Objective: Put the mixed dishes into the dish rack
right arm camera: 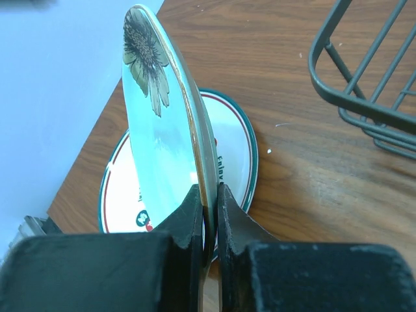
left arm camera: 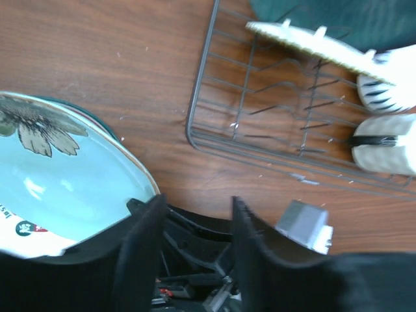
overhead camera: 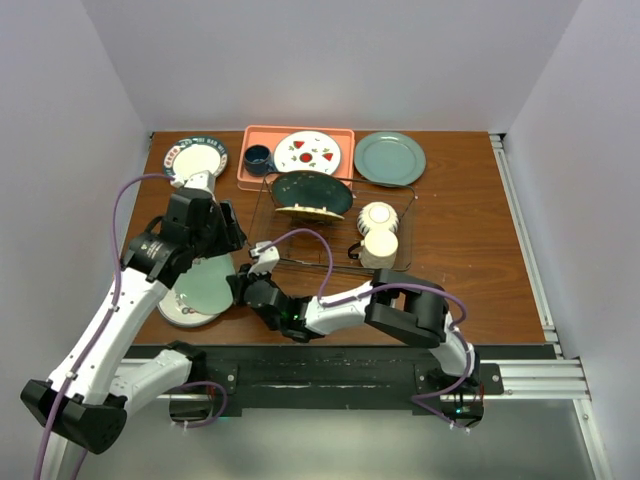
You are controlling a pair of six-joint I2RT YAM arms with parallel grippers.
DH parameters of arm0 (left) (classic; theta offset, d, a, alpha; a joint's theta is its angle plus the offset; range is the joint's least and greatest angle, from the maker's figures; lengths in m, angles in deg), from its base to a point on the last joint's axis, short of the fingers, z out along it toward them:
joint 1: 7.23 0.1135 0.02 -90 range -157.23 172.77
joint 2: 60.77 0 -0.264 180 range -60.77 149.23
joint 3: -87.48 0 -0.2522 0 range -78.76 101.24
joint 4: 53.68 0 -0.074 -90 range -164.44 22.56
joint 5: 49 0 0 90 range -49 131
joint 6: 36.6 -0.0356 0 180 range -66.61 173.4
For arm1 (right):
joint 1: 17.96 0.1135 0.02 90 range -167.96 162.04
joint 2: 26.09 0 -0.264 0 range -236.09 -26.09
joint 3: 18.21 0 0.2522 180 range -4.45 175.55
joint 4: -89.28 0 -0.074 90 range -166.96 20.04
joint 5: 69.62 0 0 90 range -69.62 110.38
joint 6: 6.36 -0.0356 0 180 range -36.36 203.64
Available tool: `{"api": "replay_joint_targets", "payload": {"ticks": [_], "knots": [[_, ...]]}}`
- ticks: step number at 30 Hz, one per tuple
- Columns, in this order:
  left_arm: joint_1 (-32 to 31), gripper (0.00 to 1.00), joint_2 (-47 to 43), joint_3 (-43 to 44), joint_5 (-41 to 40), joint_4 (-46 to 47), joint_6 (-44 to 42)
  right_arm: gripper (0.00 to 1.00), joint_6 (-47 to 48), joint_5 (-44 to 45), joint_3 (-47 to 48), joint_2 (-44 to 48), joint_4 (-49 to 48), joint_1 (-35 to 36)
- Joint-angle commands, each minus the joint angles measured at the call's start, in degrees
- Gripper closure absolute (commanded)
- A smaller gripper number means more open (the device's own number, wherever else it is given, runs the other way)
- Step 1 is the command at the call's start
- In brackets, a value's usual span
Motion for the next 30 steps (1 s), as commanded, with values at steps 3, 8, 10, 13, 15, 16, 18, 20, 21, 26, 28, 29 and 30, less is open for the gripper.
{"api": "replay_joint_targets", "payload": {"ticks": [3,8,10,13,15,16,18,20,21,26,28,29,30], "knots": [[-0.06,0.23,-2.28,7.12,-1.52,-2.53,-3.62,1.0,5.28,2.23,4.82,9.51,-1.26,-0.44],[-0.06,0.09,-4.21,9.75,-4.06,-4.03,-3.63,1.0,7.92,1.79,3.94,15.13,1.29,-1.85],[-0.06,0.04,-4.57,10.46,-4.51,-4.29,-3.37,1.0,9.06,1.44,3.24,16.98,1.82,-2.55],[-0.06,0.0,-5.01,11.78,-5.56,-5.34,-3.01,1.0,11.17,0.56,3.41,20.76,4.45,-3.78],[-0.06,0.0,-5.36,12.48,-5.74,-5.61,-2.75,1.0,12.49,0.73,3.68,23.74,6.29,-4.83],[-0.06,0.0,-5.79,12.75,-6.09,-5.96,-2.75,1.0,12.41,1.08,4.2,24.72,9.7,-5.36],[-0.06,0.0,-6.58,13.45,-6.18,-6.22,-2.57,1.0,12.32,-0.4,4.73,27.69,12.71,-7.98],[-0.06,0.0,-7.2,14.07,-6.36,-6.49,-2.66,1.0,12.58,-2.42,4.38,29.99,16.93,-10.36],[-0.06,0.0,-7.9,14.15,-6.53,-6.58,-2.66,1.0,13.36,-3.12,3.51,32.78,17.81,-12.64],[-0.06,0.0,-9.57,13.45,-5.39,-5.26,-3.54,1.0,31.35,-7.77,2.71,40.89,21.77,-17.14],[-0.06,0.0,-10.19,12.14,-4.52,-3.95,-3.89,1.0,44.22,-10.76,4.11,43.17,25.35,-17.32],[-0.06,0.0,-10.28,11.7,-4.25,-3.51,-4.07,1.0,47.62,-11.91,4.47,43.62,26.86,-17.32],[-0.06,0.0,-10.63,11.08,-3.9,-2.89,-4.24,1.0,50.61,-12.36,4.56,44.14,28.0,-17.32]]}}
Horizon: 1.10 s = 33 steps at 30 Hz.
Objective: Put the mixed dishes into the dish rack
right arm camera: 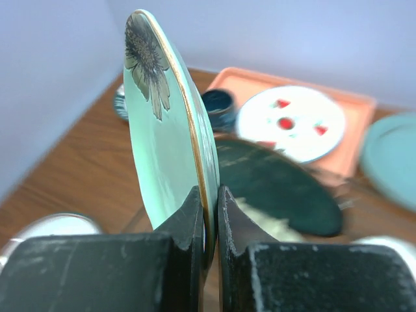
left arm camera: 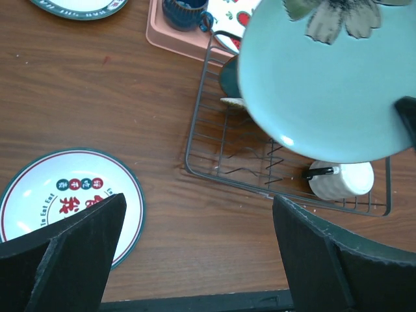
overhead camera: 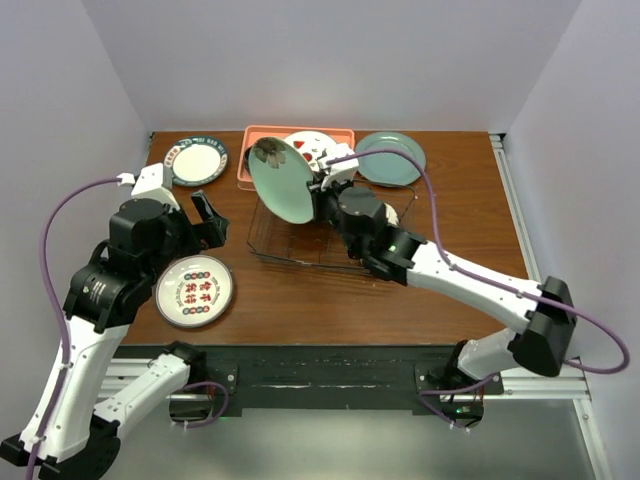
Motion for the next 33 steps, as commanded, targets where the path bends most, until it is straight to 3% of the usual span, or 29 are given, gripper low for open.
{"api": "replay_joint_targets", "payload": {"ticks": [1,14,22,30,33], "knots": [[-0.06,0.0,-1.06,-2.29,1.76,4.43,-1.49,1.0,25.41,-6.42,3.86,6.34,0.03,1.35],[-0.06,0.0,0.96,-8.72,5.99,10.5,-2.54,1.0,45.41,-9.14,-0.97,14.16,9.8,1.35],[-0.06,0.0,4.12,-10.92,10.2,13.49,-2.89,1.0,51.21,-6.68,-4.84,13.2,6.12,1.35],[-0.06,0.0,3.78,-13.11,11.43,15.08,-2.37,1.0,59.03,3.42,-6.69,7.49,-4.59,0.91],[-0.06,0.0,3.6,-13.64,11.61,14.99,-2.28,1.0,58.87,1.33,-6.87,6.52,-5.4,0.12]]}}
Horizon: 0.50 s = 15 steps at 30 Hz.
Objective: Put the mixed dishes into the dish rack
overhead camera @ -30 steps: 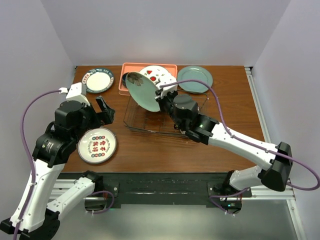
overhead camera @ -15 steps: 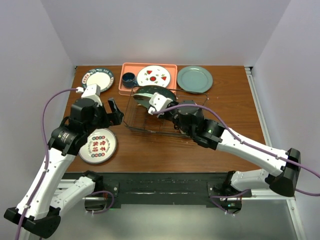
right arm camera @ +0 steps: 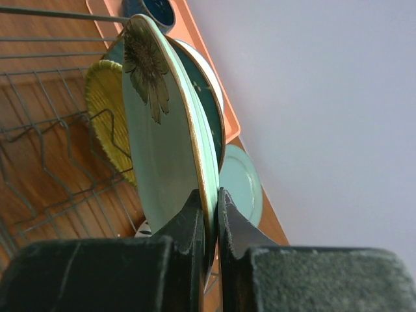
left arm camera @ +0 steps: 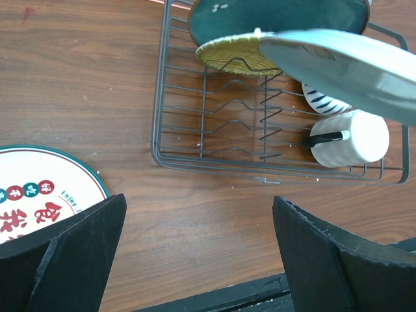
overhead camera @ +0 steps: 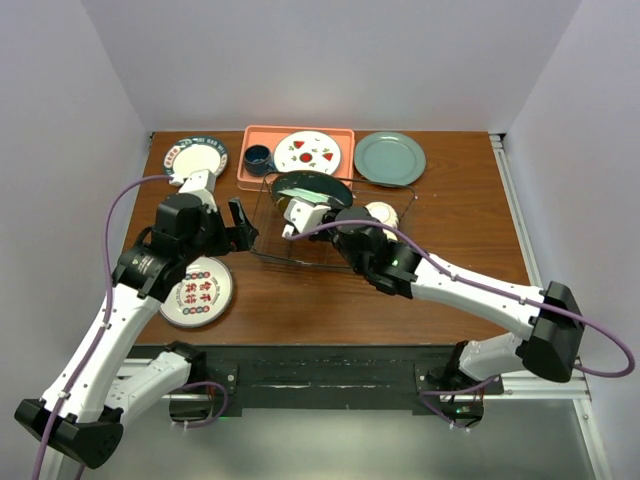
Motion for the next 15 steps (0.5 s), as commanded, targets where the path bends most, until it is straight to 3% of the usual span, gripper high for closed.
{"api": "replay_joint_targets", "payload": {"ticks": [1,15], "knots": [[-0.06,0.0,-0.97,-0.57,1.56,2.81,-0.75,1.0,4.68,3.22,1.18,0.51,-13.21,-1.17],[-0.06,0.0,-1.58,-2.59,1.56,3.08,-0.75,1.0,4.24,-3.37,-0.23,-1.78,-12.06,-2.84]]}}
